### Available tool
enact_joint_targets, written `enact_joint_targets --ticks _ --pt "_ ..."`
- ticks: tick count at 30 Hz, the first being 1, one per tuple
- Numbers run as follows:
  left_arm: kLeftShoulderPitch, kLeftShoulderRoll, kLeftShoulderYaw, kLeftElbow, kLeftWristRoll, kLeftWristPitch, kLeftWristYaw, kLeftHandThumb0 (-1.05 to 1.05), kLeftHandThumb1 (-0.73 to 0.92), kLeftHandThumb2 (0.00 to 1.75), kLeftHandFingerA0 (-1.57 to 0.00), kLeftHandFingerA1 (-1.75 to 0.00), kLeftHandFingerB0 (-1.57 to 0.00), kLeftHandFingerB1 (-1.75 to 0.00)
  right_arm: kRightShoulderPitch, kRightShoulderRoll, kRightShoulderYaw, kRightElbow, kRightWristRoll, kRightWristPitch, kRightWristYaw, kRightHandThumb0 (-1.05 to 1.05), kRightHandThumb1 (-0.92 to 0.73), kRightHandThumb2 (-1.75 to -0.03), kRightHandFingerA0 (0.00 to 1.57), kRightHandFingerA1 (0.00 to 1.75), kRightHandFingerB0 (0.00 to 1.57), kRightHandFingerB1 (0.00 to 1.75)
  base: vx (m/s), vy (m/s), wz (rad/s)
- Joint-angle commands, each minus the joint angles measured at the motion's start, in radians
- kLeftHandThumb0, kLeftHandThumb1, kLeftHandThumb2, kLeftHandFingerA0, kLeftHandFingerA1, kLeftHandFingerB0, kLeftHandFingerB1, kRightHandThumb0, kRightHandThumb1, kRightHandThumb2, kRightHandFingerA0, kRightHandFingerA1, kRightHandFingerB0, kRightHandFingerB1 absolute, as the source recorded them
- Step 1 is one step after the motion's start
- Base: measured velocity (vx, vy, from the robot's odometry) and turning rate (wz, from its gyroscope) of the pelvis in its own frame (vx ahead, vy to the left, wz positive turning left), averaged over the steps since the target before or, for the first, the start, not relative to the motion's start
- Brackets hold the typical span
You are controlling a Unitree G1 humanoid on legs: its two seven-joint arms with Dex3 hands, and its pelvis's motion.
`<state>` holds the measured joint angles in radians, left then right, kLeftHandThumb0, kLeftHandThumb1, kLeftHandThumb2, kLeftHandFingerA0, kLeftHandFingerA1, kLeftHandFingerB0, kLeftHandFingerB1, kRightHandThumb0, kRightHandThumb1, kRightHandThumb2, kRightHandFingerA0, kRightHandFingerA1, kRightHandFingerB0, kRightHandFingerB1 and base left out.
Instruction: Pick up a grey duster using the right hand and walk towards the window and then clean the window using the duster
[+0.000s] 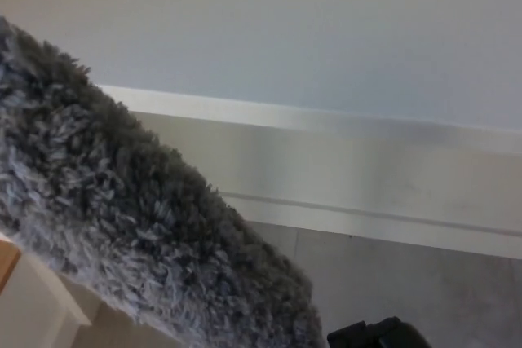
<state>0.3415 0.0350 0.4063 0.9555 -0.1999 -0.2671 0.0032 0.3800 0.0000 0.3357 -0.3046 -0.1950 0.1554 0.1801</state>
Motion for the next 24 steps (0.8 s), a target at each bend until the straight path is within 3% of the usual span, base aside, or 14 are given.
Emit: enact_joint_targets --ticks 1,2,7,8,14,16,24 --pt "-0.004 0.012 -0.006 0.012 0.008 -0.014 0.023 -0.04 0.68 0.84 -0.92 -1.11 -0.78 -0.88 -0.003 0.011 0.011 0.024 0.038 -0.062 -0.018 0.35 0.26 -1.61 1.55 1.28 1.46 1.21 0.01 0.182 0.34" --pt "0.003 0.011 -0.010 -0.001 0.010 -0.015 0.022 -0.02 0.67 0.85 -0.89 -1.12 -0.77 -0.88 -0.005 0.012 0.012 0.028 0.044 -0.062 -0.015 0.22 0.21 -1.52 1.52 1.31 1.44 1.24 0.03 0.207 0.35" --pt "0.005 0.011 -0.016 -0.010 0.008 -0.012 0.023 -0.02 0.67 0.85 -0.89 -1.12 -0.77 -0.88 -0.009 0.011 0.013 0.034 0.049 -0.067 -0.016 0.22 0.21 -1.52 1.52 1.31 1.44 1.24 0.06 0.286 0.46" --pt "-0.001 0.016 -0.010 -0.016 0.000 -0.005 0.024 -0.04 0.69 0.86 -0.92 -1.13 -0.77 -0.89 -0.020 0.004 0.026 0.026 0.020 -0.062 -0.022 0.09 -0.12 -1.08 1.46 1.34 1.44 1.31 0.03 0.107 0.43" --pt "-0.009 0.019 -0.006 -0.020 -0.004 -0.002 0.024 -0.03 0.69 0.85 -0.89 -1.14 -0.78 -0.91 -0.039 -0.020 0.040 0.013 -0.004 -0.053 -0.028 0.13 -0.05 -1.04 1.46 1.34 1.45 1.32 0.02 0.014 0.57" --pt "-0.024 0.024 -0.004 0.005 -0.004 -0.013 0.018 0.03 0.64 0.94 -0.90 -1.14 -0.79 -0.93 -0.044 -0.042 0.023 0.005 0.009 -0.051 -0.012 0.14 -0.08 -1.05 1.48 1.34 1.46 1.31 0.03 -0.103 0.68" --pt "-0.048 0.033 -0.013 0.022 0.007 -0.019 0.021 -0.03 0.65 0.89 -0.95 -1.15 -0.81 -0.89 -0.051 -0.061 0.027 -0.011 0.007 -0.036 -0.017 0.11 -0.08 -1.06 1.47 1.34 1.46 1.31 0.06 -0.099 0.64"
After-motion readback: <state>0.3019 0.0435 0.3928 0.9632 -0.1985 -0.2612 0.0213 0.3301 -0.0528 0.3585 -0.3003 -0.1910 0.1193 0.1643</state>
